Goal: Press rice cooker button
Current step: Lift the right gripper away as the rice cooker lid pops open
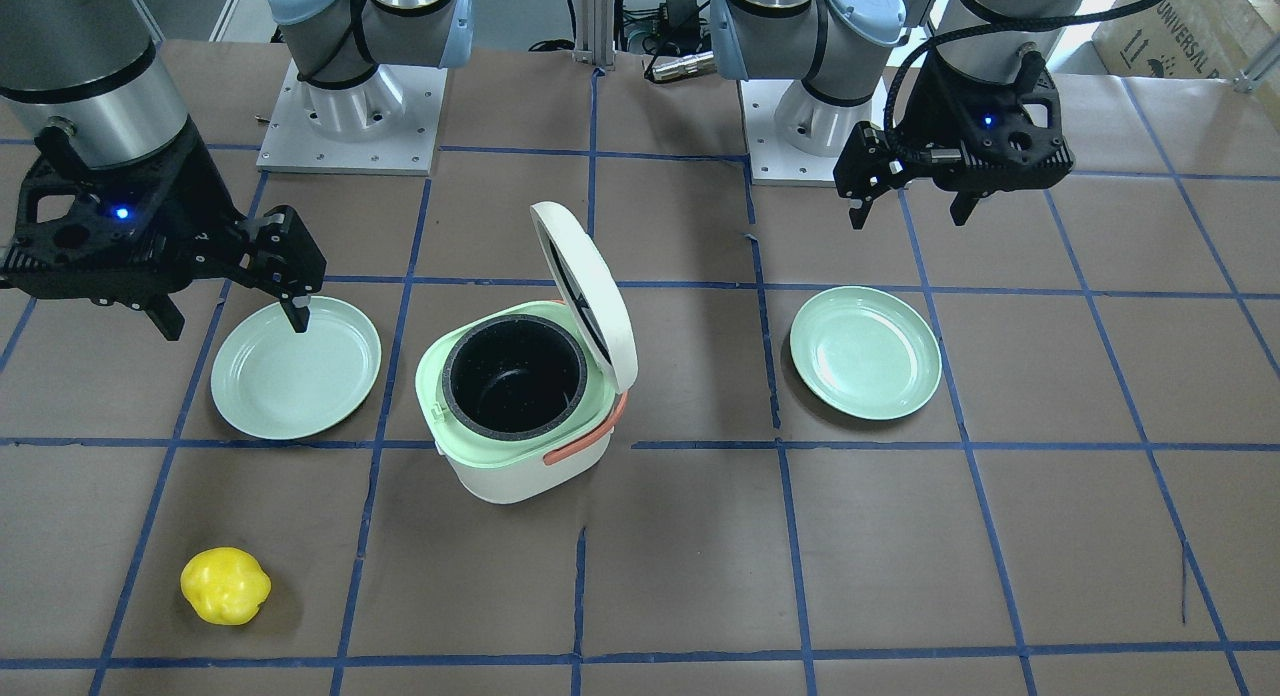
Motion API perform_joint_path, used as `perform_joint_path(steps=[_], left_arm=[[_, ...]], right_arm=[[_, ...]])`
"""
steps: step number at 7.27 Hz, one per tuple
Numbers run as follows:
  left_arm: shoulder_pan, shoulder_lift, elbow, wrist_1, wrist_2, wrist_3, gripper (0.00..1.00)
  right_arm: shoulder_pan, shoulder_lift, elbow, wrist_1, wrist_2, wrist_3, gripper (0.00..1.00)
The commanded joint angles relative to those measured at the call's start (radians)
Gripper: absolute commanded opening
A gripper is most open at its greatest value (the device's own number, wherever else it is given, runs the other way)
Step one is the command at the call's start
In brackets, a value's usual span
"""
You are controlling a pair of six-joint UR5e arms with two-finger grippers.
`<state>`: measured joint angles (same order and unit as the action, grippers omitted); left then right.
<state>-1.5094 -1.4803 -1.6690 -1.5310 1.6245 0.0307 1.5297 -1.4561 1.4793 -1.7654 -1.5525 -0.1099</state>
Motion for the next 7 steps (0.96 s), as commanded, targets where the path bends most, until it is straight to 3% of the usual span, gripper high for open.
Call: perform_joint_path(steps=[1,7], left_arm=[[0.0,0.0,0.0,0.0,0.0,0.0,1.0],[0.0,0.0,0.0,0.0,0.0,0.0,1.0]], right_arm=[[-0.005,0.0,-0.001,0.001,-0.004,0.026,1.0],[-0.003,0.0,0.006,0.001,0.006,0.078,1.0]])
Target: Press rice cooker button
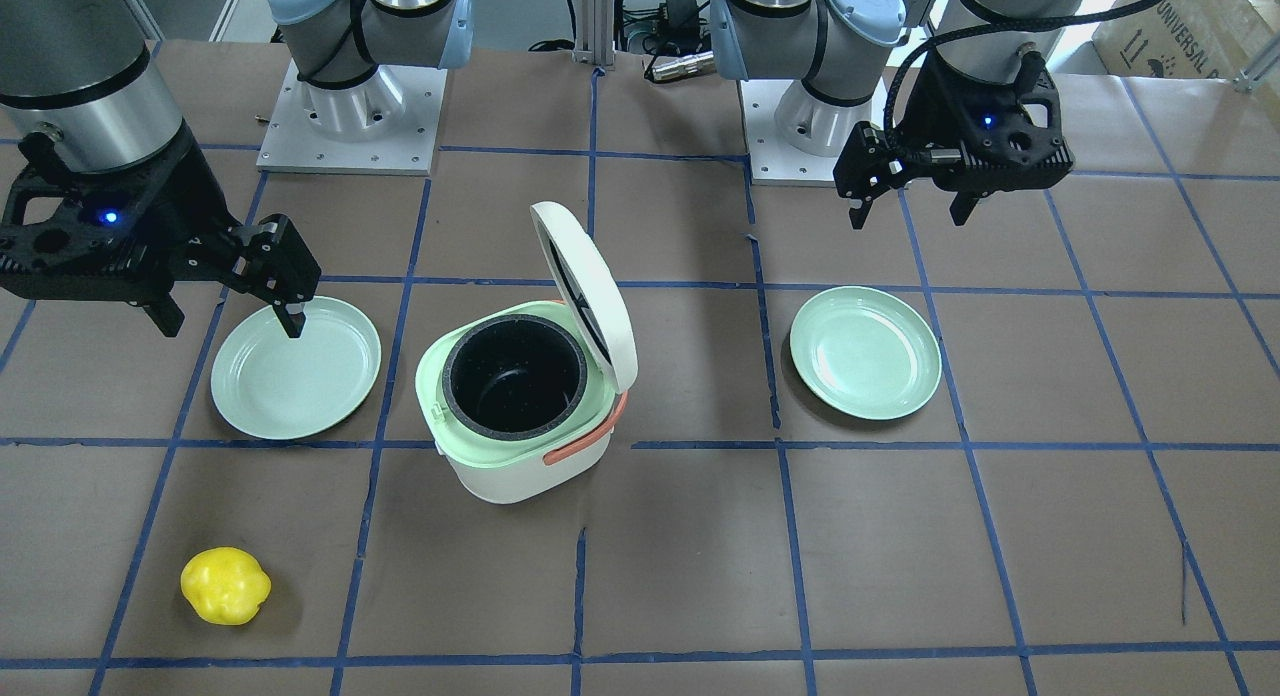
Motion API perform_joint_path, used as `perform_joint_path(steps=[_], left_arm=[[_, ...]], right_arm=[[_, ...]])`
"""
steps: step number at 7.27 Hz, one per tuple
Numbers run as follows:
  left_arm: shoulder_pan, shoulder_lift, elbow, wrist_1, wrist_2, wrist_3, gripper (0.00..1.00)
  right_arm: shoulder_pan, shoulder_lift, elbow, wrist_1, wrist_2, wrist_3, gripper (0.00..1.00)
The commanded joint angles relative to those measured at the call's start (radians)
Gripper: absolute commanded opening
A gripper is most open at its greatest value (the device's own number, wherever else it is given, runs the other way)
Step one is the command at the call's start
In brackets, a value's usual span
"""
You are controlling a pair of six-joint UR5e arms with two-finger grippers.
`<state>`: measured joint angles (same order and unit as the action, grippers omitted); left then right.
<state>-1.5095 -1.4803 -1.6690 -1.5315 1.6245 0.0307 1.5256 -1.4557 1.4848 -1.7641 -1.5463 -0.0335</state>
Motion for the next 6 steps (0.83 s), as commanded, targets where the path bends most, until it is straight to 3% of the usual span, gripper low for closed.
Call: perform_joint_path(steps=[1,6], left_arm=[[0.0,0.0,0.0,0.001,0.0,0.0,1.0],[0.0,0.0,0.0,-0.001,0.0,0.0,1.0]], right_arm=[[0.001,0.0,-0.001,-0.003,0.0,-0.002,1.0],[0.013,-0.051,0.034,0.008,0.005,-0.014,1.0]])
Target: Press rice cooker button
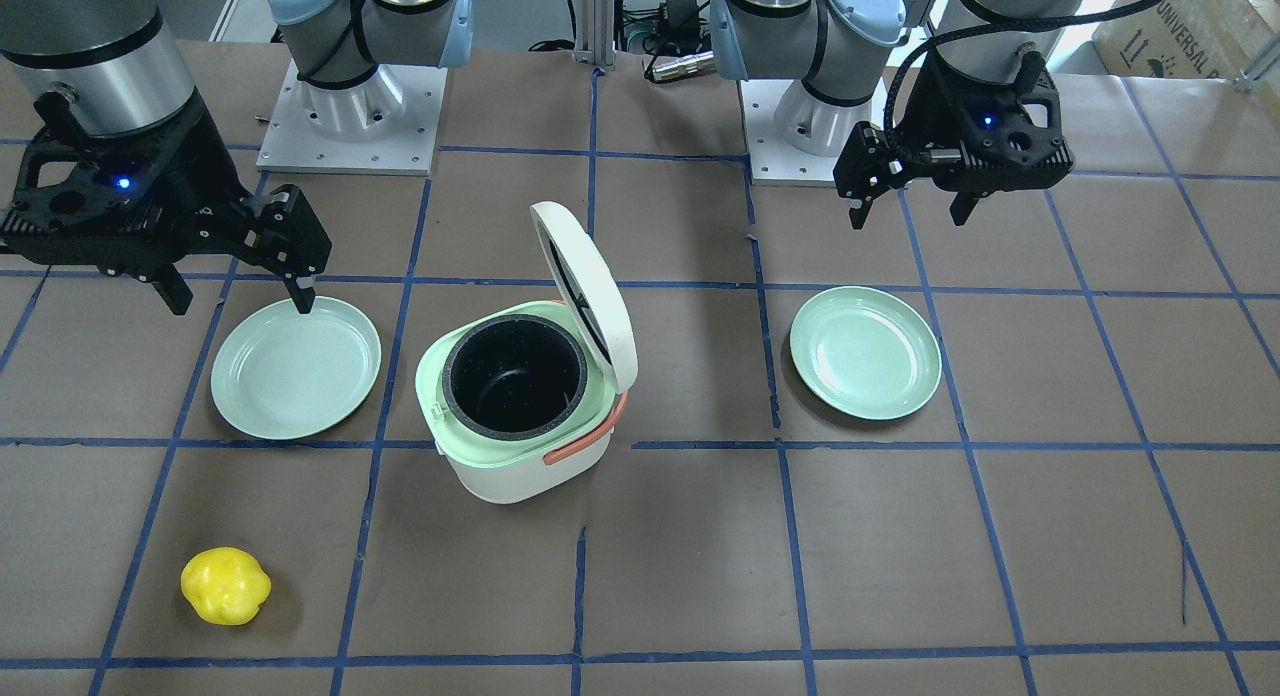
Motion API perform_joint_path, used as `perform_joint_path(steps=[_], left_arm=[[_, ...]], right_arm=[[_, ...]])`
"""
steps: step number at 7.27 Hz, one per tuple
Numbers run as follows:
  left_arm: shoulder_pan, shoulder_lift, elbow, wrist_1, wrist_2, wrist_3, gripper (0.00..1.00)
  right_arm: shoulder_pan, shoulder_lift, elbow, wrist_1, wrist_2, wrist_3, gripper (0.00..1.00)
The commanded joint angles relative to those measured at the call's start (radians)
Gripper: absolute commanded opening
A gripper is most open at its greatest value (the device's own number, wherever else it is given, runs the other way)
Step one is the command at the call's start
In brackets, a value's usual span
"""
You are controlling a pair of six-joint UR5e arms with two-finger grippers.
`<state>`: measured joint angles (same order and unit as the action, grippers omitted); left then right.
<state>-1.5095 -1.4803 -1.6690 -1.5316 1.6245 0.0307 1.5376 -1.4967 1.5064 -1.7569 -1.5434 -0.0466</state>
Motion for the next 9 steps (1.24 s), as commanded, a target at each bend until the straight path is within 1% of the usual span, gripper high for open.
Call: perform_joint_path(steps=[1,3,5,7,9], left_arm=[[0.0,0.0,0.0,0.001,0.0,0.0,1.0],[0.0,0.0,0.0,0.001,0.0,0.0,1.0],[0.0,0.0,0.0,0.001,0.0,0.0,1.0],[0.0,0.0,0.0,0.001,0.0,0.0,1.0],[0.0,0.0,0.0,0.001,0.0,0.0,1.0]], right_arm=[[0.001,-0.011,0.012,0.0,0.002,-0.001,1.0],[0.001,-0.008,0.012,0.005,0.002,-0.005,1.0],[0.001,-0.01,0.012,0.136,0.002,-0.013,1.0],[0.001,-0.008,0.014,0.197,0.003,-0.012,1.0],[0.001,-0.007,0.014,0.209,0.002,-0.012,1.0]])
